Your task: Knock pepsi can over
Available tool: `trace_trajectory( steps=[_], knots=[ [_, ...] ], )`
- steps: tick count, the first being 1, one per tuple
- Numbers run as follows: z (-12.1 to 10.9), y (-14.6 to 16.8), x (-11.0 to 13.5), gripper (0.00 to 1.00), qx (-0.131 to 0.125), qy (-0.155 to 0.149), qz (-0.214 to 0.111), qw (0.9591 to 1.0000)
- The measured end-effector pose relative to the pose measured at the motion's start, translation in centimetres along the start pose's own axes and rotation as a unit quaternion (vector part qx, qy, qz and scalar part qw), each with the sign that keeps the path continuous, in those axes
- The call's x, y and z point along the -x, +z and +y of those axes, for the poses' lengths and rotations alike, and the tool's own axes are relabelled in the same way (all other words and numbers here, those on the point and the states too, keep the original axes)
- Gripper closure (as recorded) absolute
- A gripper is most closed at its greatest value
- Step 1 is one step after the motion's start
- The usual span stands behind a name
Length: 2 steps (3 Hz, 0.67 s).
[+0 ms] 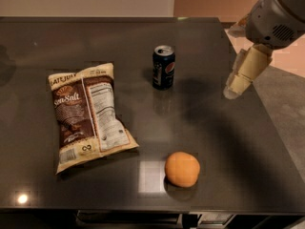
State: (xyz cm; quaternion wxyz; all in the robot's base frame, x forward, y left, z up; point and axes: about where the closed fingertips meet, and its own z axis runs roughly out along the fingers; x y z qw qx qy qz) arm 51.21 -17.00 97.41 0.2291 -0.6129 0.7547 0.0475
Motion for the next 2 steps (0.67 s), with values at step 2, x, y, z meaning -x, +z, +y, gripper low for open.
trace_trajectory(
  steps=[2],
  knots=[
    [-3.0, 5.5, 4.4, 0.0, -0.006, 0.012, -0.067, 0.9977]
  ],
)
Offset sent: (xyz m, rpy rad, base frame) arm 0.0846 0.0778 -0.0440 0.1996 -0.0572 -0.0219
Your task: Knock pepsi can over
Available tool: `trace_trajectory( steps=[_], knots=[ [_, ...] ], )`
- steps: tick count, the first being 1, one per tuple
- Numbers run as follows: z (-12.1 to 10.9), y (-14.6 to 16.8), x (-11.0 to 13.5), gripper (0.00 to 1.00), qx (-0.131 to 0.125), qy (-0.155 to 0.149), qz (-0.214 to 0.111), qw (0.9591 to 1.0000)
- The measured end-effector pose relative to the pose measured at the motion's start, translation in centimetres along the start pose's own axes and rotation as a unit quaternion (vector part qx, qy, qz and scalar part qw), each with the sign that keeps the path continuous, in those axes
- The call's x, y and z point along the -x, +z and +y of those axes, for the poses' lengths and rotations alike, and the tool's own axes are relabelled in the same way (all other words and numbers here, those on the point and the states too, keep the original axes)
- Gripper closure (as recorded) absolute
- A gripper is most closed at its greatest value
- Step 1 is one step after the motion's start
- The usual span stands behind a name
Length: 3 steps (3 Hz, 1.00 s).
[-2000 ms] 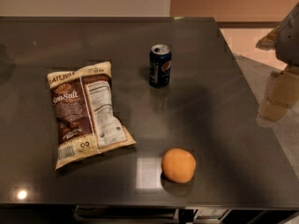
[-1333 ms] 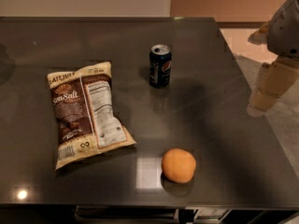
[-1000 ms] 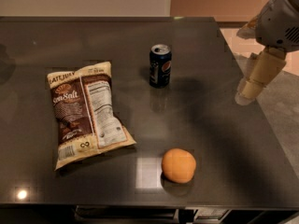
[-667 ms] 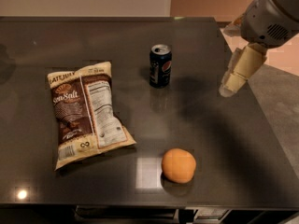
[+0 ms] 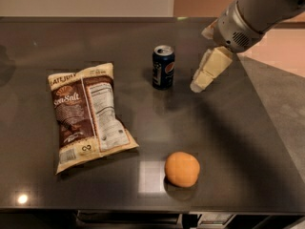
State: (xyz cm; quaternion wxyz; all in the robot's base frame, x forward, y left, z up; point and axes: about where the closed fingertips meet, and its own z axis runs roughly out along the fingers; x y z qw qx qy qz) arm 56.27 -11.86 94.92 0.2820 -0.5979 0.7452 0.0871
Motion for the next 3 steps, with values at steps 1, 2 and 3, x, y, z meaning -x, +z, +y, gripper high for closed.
trace_trajectory(
  steps=[1, 2, 3],
  knots=[
    [-1.7, 2.9, 0.7, 0.0, -0.009, 0.022, -0.017, 0.9996],
    [-3.2, 5.6, 1.2, 0.0, -0.009, 0.049, -0.029, 0.9983],
    [-4.4, 7.7, 1.9, 0.0, -0.003, 0.073, -0.042, 0.9964]
  ],
)
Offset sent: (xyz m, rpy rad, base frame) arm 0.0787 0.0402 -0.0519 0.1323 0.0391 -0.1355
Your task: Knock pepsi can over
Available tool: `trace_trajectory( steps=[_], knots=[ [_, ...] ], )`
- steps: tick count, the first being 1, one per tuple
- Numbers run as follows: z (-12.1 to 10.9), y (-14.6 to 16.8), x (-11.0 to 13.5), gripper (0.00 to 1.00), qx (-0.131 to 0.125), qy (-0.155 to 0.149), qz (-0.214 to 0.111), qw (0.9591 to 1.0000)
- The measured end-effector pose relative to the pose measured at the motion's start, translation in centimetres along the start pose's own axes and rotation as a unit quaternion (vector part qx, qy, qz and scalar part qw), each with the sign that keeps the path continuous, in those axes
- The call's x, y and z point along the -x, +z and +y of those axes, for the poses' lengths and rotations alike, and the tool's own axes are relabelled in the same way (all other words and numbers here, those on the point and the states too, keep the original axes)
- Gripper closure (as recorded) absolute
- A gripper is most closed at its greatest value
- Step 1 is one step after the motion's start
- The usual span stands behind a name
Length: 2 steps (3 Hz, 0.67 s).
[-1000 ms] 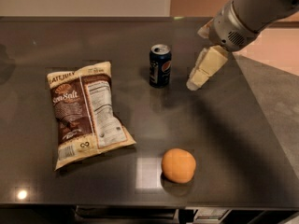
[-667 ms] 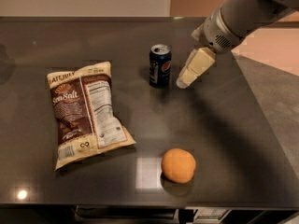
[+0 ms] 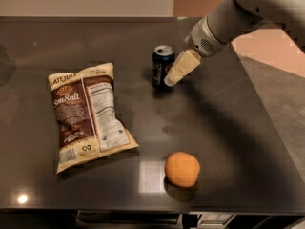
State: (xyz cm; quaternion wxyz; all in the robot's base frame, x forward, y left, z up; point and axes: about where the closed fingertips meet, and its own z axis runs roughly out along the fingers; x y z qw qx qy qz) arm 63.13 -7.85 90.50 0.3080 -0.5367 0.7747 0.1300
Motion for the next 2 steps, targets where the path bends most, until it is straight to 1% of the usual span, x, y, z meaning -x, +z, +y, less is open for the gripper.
trace_trajectory(
  steps=[1, 2],
  knots=[
    [-0.7, 1.4, 1.0, 0.0, 0.005, 0.014, -0.016, 0.9998],
    [-1.2, 2.5, 1.6, 0.0, 0.007, 0.022, -0.032, 0.9992]
  ],
)
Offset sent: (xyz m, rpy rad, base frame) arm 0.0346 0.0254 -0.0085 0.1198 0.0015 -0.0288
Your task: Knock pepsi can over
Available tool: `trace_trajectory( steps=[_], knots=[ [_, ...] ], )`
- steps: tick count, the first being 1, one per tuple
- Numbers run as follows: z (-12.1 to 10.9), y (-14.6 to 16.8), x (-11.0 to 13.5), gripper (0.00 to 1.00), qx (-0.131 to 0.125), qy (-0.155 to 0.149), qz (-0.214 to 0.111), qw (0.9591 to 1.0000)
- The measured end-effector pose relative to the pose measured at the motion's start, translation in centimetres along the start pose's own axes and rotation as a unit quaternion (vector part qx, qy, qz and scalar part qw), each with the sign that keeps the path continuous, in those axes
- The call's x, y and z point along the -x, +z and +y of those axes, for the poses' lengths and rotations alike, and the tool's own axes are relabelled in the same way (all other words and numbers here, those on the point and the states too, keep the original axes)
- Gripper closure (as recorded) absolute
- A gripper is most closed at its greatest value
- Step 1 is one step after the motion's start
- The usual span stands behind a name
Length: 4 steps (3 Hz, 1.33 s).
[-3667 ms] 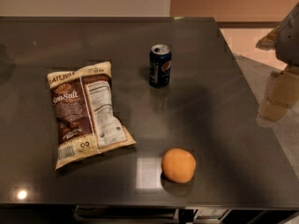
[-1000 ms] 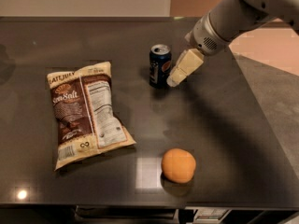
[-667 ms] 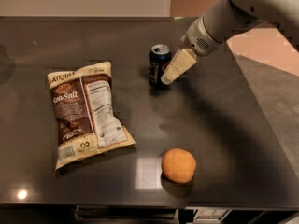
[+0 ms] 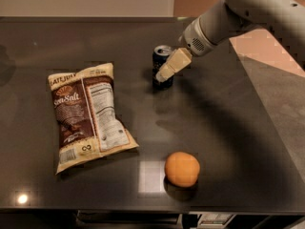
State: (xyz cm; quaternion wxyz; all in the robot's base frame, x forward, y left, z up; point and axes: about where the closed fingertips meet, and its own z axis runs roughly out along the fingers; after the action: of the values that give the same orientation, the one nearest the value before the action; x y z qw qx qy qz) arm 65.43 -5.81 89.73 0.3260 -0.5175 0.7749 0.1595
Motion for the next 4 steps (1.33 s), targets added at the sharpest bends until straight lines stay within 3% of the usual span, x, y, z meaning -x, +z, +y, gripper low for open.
trace_trajectory(
  steps=[1, 3, 4],
  knots=[
    [-0.4, 0.5, 0.3, 0.17, 0.0, 0.004, -0.013, 0.9999],
    [-0.6, 0.0, 0.6, 0.64, 0.008, 0.008, -0.029, 0.9995],
    [-0.2, -1.9, 1.5, 0.87, 0.011, -0.017, -0.024, 0.9995]
  ],
)
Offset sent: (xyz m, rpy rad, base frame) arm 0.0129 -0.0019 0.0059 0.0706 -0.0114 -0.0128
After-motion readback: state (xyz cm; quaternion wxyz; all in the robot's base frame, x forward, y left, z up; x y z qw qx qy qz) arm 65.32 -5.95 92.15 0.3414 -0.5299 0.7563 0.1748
